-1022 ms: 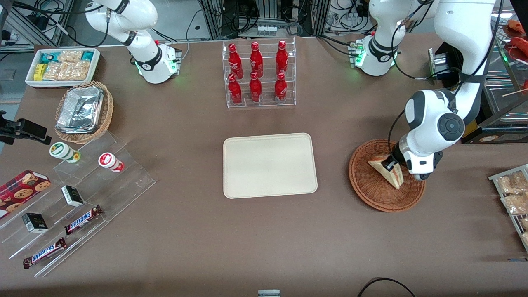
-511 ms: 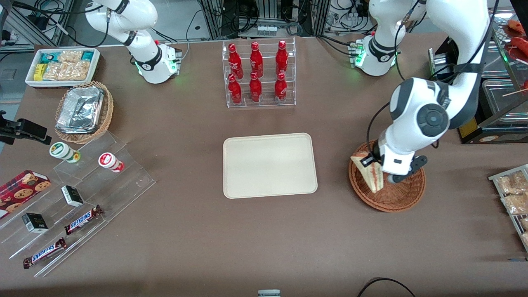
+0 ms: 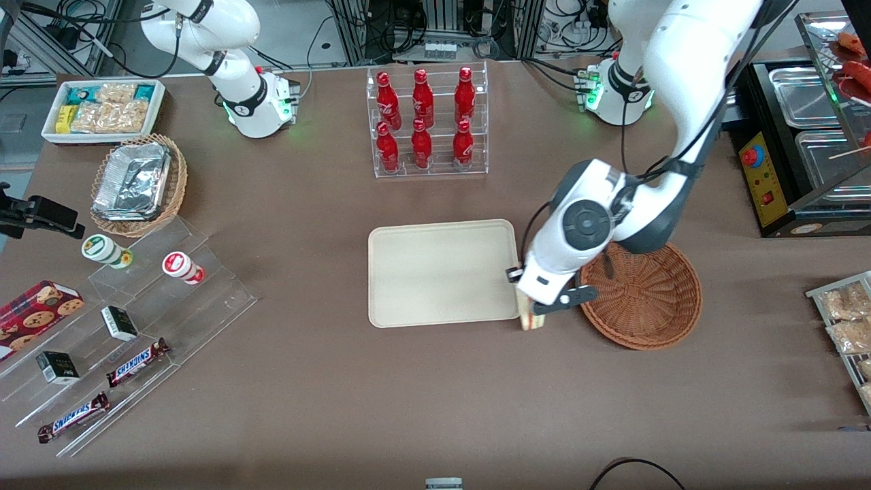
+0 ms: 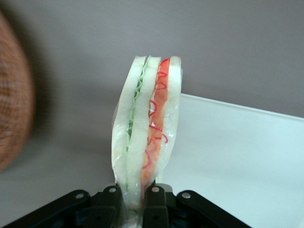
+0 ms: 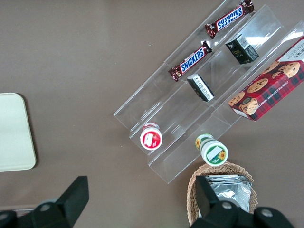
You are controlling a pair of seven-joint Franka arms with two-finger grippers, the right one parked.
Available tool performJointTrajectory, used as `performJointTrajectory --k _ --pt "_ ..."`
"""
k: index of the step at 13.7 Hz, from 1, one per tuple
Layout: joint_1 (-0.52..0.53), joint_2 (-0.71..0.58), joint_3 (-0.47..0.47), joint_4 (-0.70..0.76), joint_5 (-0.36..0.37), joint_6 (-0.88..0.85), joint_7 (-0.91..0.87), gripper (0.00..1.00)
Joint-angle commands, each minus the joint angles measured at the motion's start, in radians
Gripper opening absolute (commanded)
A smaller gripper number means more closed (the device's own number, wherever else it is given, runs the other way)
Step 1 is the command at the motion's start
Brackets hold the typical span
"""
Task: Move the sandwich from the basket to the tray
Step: 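Lift the sandwich and carry it over the cream tray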
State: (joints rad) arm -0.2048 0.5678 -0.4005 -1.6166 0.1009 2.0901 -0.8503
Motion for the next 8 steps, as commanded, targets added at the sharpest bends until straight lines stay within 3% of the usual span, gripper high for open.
performJointTrajectory --k 1,3,8 --pt "-0.108 0.153 0.003 0.197 0.057 -0.027 -0.088 0.00" --pt "-0.169 0.210 0.003 0.260 0.092 -0.059 -0.163 0.00" --pt "-0.245 0.261 0.002 0.314 0.077 -0.097 -0.242 0.00"
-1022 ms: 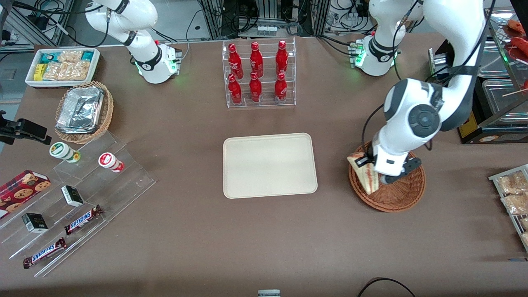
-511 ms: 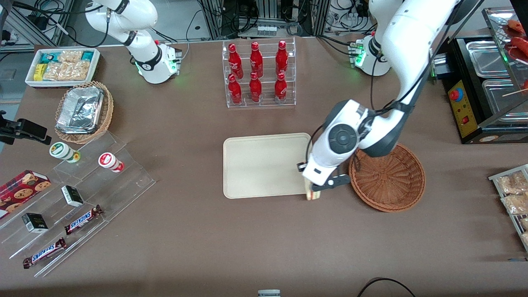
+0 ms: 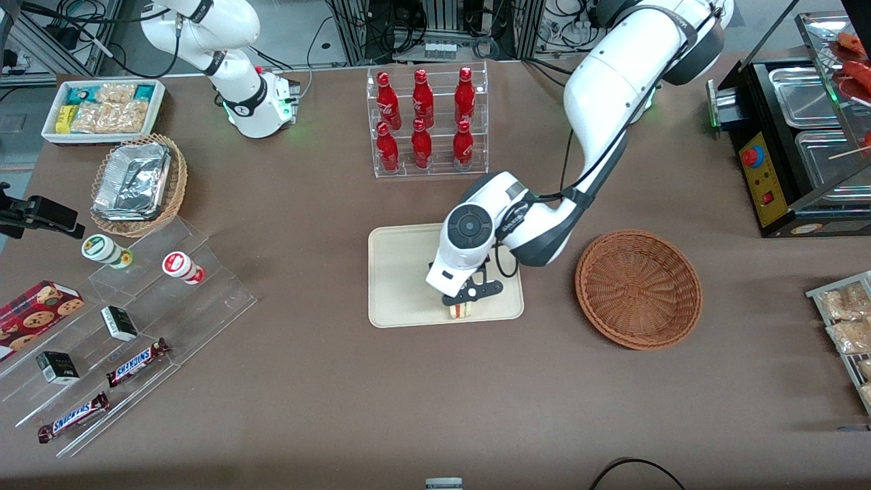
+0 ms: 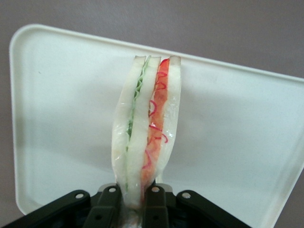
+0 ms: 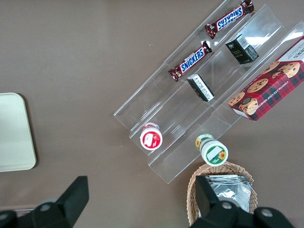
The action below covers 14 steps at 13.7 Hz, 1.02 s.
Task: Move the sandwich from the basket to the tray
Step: 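Lift the sandwich and carry it over the cream tray, then lower the sandwich onto the tray center with the left gripper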
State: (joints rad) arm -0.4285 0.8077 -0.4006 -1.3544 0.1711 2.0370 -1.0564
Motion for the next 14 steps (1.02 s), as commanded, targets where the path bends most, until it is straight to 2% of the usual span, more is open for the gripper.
performJointTrajectory --k 1,5,12,14 --pt "-0.022 0.021 -0.003 0.054 0.007 -0.067 -0.045 0.00" --pt "-0.026 0.018 -0.009 0.051 -0.010 -0.100 -0.079 0.00" --pt "-0.030 0.033 -0.030 0.044 -0.016 -0.057 -0.142 0.00" --pt "-0.067 0.034 -0.021 0.046 -0.016 -0.051 -0.143 0.00"
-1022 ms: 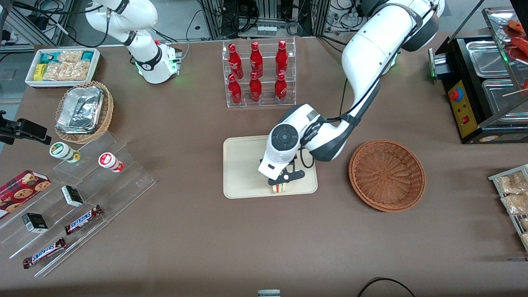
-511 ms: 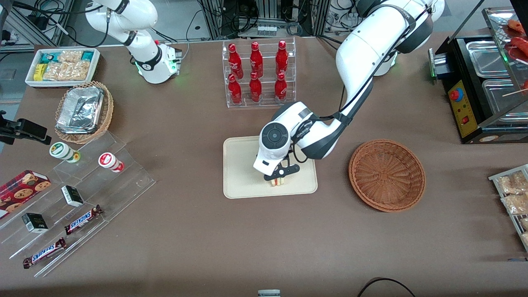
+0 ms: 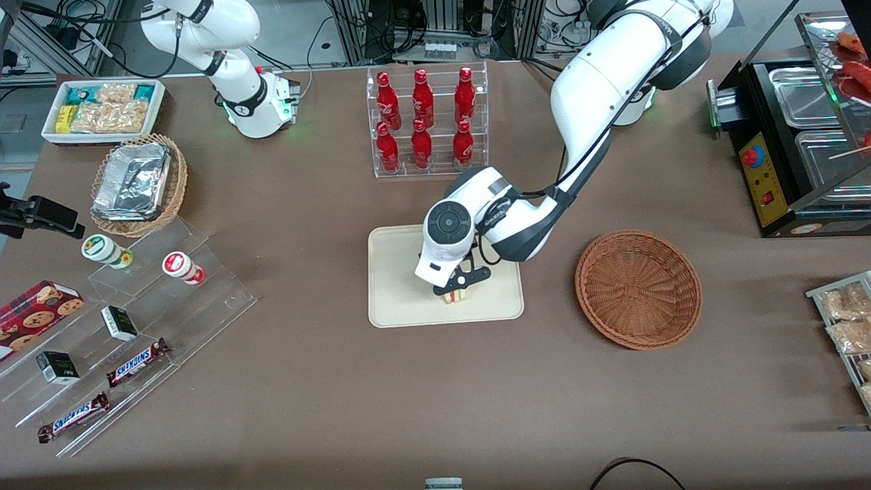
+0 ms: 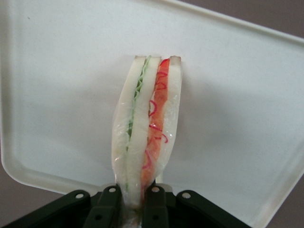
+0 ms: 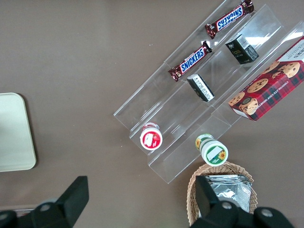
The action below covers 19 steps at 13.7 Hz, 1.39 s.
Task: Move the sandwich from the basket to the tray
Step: 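Lower the sandwich onto the tray center with the left gripper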
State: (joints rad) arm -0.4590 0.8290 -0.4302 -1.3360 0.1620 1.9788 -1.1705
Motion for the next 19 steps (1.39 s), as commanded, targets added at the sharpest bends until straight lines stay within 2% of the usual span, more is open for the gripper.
performJointTrajectory --k 1,17,18,19 --pt "-0.038 0.013 0.008 0.026 -0.007 0.018 -0.029 0.00" --pt "-0.040 0.030 0.039 0.029 0.033 0.037 -0.034 0.00" --pt "-0.040 0.036 0.039 0.031 0.033 0.043 -0.043 0.37" --pt "-0.043 0.038 0.039 0.028 0.033 0.048 -0.040 0.99"
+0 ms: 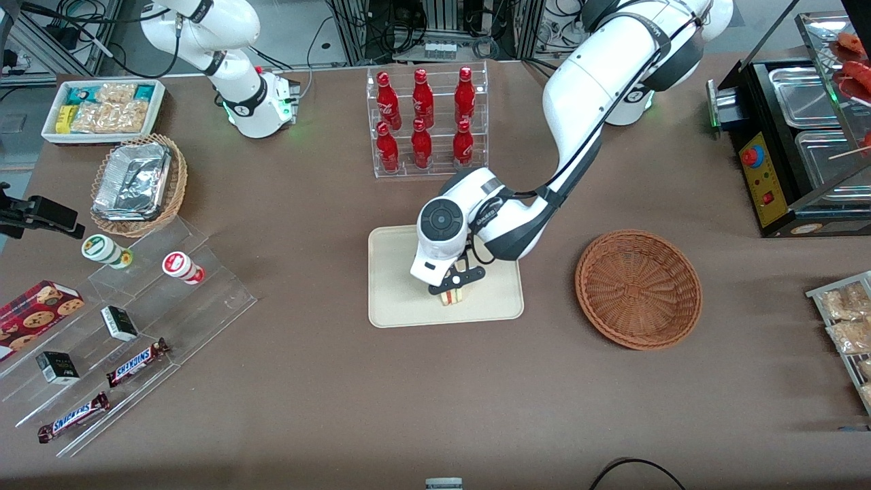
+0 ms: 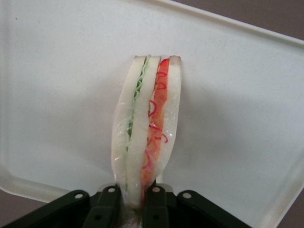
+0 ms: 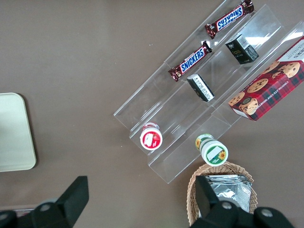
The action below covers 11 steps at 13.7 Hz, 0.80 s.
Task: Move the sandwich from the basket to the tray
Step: 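Lower the sandwich onto the tray center with the left gripper, then open the left gripper and raise it off the sandwich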
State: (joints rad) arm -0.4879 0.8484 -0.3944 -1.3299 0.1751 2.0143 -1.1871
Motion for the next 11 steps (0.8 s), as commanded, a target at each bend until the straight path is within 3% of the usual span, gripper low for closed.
performJointTrajectory --k 1,4,9,11 --pt "-0.017 0.017 0.003 0.021 0.021 0.017 -0.022 1.00" --pt "-0.018 -0.021 0.003 0.031 0.020 0.006 -0.025 1.00" --pt "0.014 -0.190 0.002 0.031 -0.005 -0.051 -0.022 1.00" --pt "0.066 -0.244 -0.001 0.031 -0.006 -0.095 0.009 1.00"
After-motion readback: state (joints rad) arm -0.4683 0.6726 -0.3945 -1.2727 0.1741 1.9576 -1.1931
